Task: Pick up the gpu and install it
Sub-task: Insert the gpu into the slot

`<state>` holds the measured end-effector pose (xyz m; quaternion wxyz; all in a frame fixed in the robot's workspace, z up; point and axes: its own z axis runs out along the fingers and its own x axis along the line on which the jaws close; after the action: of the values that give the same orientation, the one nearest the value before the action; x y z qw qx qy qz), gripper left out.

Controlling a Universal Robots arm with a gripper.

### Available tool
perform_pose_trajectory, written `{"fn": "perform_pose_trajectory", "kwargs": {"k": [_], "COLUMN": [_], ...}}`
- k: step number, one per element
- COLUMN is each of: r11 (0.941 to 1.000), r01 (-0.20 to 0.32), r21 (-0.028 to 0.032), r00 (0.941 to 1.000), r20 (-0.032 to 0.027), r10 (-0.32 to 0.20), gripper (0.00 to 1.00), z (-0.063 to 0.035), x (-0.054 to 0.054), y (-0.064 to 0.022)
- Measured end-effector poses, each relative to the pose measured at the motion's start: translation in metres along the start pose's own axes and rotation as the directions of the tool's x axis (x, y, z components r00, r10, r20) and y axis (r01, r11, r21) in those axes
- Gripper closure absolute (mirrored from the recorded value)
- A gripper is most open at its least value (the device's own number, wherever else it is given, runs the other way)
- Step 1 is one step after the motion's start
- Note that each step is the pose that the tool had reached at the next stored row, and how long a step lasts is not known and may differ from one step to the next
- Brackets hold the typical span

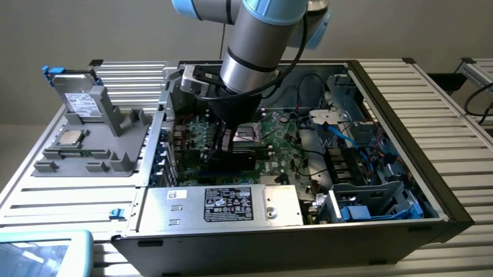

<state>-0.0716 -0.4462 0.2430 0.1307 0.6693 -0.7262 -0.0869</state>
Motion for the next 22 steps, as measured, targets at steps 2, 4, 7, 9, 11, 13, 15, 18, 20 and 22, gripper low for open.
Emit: {"fn": "perform_pose_trajectory", "kwargs": {"k": [2, 4, 7, 9, 11, 13, 15, 18, 20, 22], "r11": [1.0, 1.0, 1.0, 1.0, 1.0, 1.0, 1.0, 1.0, 1.0, 1.0], "r01": [0.0, 0.0, 0.0, 0.0, 0.0, 0.0, 0.0, 0.0, 0.0, 0.0], "r21": [-0.0001, -0.0003, -0.0003, -0.0002, -0.0001, 0.0, 0.0002, 0.0002, 0.0003, 0.0004], "r00": [1.0, 1.0, 1.0, 1.0, 1.0, 1.0, 1.0, 1.0, 1.0, 1.0], "r20": [0.0003, -0.0003, -0.0002, -0.0002, -0.0003, -0.0002, -0.0003, -0.0004, -0.0003, -0.0002], "r10": [0.0, 0.0, 0.0, 0.0, 0.0, 0.0, 0.0, 0.0, 0.0, 0.0], "gripper": [0.72, 0.72, 0.72, 0.72, 0.72, 0.72, 0.72, 0.72, 0.72, 0.72], "z": [0.0001, -0.0001, 0.0, 0.0001, 0.0001, 0.0003, 0.0007, 0.0009, 0.0009, 0.0025], "x": [0.0004, 0.0005, 0.0017, 0.0023, 0.0024, 0.0026, 0.0027, 0.0028, 0.0028, 0.0027], "y": [0.0021, 0.0024, 0.0025, 0.0024, 0.0024, 0.003, 0.0044, 0.0049, 0.0049, 0.0045]}}
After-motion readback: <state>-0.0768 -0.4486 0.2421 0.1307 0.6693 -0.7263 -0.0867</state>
